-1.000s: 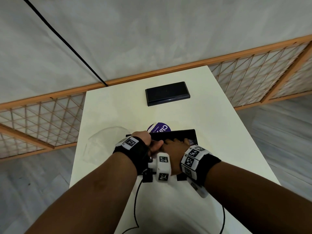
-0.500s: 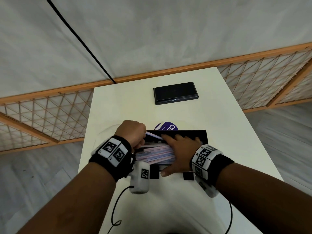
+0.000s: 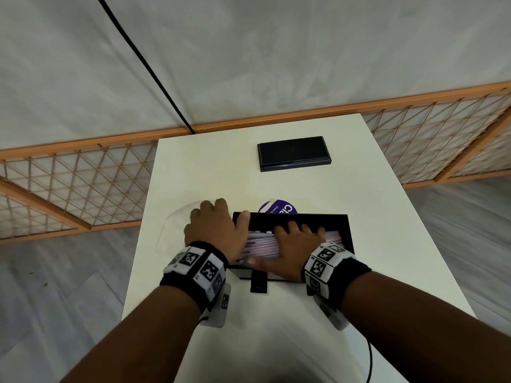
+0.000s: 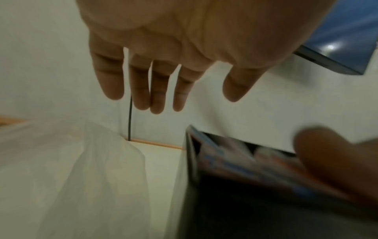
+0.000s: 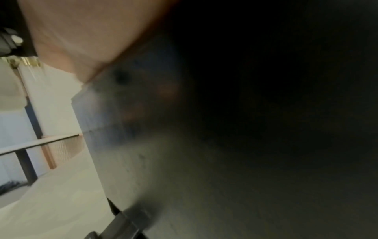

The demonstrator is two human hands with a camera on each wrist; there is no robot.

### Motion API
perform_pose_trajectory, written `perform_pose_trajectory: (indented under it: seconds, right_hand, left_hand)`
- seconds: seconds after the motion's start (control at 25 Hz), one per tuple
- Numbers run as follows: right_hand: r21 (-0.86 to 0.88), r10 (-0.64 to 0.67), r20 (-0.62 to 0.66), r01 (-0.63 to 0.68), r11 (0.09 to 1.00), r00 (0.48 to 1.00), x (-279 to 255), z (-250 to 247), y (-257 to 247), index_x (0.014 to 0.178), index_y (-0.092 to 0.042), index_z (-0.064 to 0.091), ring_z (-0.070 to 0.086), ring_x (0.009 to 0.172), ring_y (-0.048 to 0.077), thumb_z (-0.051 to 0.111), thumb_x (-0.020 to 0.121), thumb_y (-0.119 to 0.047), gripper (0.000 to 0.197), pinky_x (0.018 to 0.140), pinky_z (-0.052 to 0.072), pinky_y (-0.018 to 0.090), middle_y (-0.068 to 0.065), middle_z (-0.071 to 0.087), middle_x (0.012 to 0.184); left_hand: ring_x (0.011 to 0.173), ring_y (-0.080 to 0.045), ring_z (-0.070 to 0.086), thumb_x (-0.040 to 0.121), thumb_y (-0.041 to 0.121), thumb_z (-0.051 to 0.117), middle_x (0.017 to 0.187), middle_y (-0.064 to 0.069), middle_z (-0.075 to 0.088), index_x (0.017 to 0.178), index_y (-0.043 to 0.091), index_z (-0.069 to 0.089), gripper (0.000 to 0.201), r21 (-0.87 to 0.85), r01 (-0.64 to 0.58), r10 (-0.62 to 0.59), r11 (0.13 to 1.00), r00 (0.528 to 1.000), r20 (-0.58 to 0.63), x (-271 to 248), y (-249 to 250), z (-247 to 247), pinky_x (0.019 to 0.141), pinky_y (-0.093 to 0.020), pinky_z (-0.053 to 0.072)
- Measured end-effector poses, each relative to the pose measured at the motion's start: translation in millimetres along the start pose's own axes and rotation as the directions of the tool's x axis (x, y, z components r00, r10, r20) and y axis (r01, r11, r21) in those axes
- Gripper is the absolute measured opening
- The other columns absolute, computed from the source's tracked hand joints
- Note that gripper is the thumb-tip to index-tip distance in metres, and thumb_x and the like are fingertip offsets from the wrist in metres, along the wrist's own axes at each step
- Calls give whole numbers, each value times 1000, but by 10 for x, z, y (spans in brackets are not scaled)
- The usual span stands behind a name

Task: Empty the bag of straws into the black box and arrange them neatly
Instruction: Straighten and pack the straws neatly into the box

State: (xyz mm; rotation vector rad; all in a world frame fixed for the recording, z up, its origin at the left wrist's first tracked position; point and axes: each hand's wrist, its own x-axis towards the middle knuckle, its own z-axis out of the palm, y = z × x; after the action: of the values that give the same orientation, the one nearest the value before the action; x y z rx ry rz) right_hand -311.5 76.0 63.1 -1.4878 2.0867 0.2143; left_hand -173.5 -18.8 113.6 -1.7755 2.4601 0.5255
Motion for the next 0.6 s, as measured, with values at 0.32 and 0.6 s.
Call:
perform_pose_trajectory:
  seconds: [0.32, 0.6]
  right_hand:
    - [-26, 17, -57, -19, 999, 998, 18, 3, 64, 141, -19, 44, 41, 133, 35, 10, 62, -99, 118, 113, 22, 59, 11, 44, 147]
    - [-36, 15, 42, -13, 999, 999, -14, -57, 114, 145, -26, 35, 39, 134, 33, 30, 49, -105, 124, 113, 22, 59, 9, 41, 146]
  left_hand:
    - [105, -34, 60, 103, 48, 33, 120, -18, 61, 129, 6, 41, 50, -91, -43, 58, 995, 983, 172, 116, -28, 340, 83, -38, 48]
    - [77, -24, 50, 105, 42, 35, 98, -11, 57, 119, 3, 41, 42, -252, 48, 7, 967, 977, 214, 58, -24, 417, 68, -30, 36]
